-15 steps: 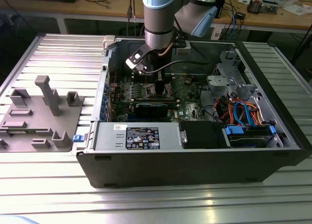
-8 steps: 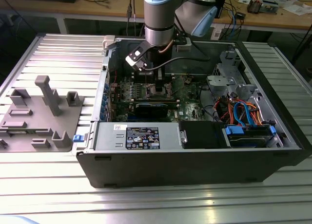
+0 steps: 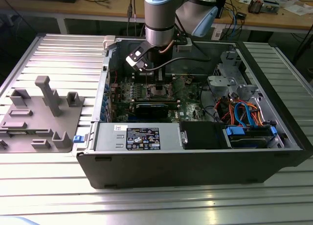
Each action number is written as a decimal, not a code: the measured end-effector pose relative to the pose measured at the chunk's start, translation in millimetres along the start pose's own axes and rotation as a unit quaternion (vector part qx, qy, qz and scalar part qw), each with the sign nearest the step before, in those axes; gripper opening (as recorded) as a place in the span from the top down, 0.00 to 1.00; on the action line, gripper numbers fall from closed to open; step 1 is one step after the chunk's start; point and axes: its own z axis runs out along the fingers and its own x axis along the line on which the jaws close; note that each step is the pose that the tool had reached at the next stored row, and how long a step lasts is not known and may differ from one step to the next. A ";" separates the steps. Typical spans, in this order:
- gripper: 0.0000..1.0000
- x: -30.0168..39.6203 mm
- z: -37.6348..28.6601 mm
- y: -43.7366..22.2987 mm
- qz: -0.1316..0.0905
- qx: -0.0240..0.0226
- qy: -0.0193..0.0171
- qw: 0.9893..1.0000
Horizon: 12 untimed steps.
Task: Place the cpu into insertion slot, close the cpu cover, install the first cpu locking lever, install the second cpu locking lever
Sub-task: 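Place the cpu into insertion slot, then close the cpu cover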
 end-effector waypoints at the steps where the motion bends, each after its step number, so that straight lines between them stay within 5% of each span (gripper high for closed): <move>1: 0.89 0.0 0.0 0.0 0.000 0.000 0.000 1.000; 12: 0.89 0.0 0.0 0.0 0.000 0.000 0.000 1.000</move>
